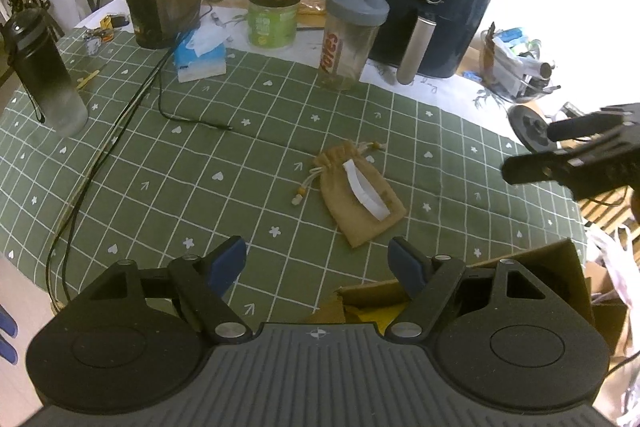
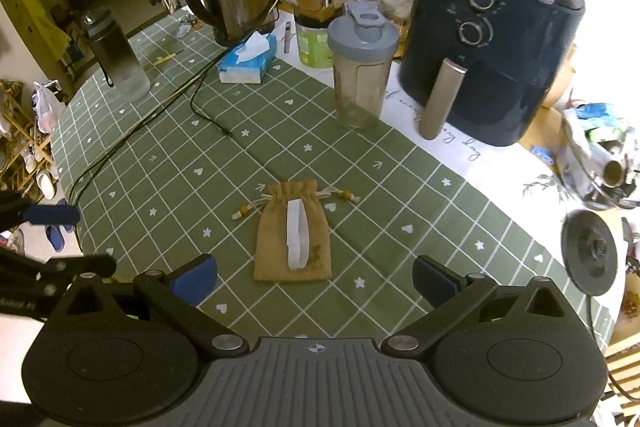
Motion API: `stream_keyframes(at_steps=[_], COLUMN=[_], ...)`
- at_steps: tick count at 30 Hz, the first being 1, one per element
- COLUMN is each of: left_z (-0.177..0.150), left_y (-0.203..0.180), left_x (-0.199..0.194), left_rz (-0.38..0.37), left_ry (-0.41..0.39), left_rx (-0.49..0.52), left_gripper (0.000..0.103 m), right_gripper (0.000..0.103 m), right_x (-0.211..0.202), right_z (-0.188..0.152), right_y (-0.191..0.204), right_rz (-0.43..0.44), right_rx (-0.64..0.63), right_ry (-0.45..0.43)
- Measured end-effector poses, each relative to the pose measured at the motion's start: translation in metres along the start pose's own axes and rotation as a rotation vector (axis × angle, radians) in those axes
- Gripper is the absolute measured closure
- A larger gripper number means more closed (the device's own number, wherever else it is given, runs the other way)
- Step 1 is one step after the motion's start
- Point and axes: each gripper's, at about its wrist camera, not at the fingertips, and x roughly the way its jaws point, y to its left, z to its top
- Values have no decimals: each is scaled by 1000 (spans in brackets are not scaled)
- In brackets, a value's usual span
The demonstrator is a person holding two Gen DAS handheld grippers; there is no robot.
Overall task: Organize soft objects
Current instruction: 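Grasp the white strap on the tan drawstring pouch with the right gripper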
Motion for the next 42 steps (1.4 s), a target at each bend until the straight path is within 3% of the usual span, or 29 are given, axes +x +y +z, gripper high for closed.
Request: stream_keyframes(at_steps=[11, 17, 28, 38, 42], left_z=[-11, -21, -36, -40, -39], left_y=[21, 33, 55, 63, 63], left_x=[1, -1, -7, -10, -10], left_rz=[17, 33, 71, 88, 89], left_ry=[20, 31, 42, 44, 45], left_rx=[-71, -116, -200, -231, -233], left_gripper=[25, 25, 25, 25, 25], right_gripper=[1, 18, 46, 87, 88], right_x=[73, 129, 203, 235, 230], right_z=[31, 35, 38, 22, 18], right_y=[6, 6, 6, 14, 12], right_rz=[33, 42, 69, 57, 61], right_rx=[-40, -43, -35, -34, -22], right_ry=[141, 269, 413, 470, 458])
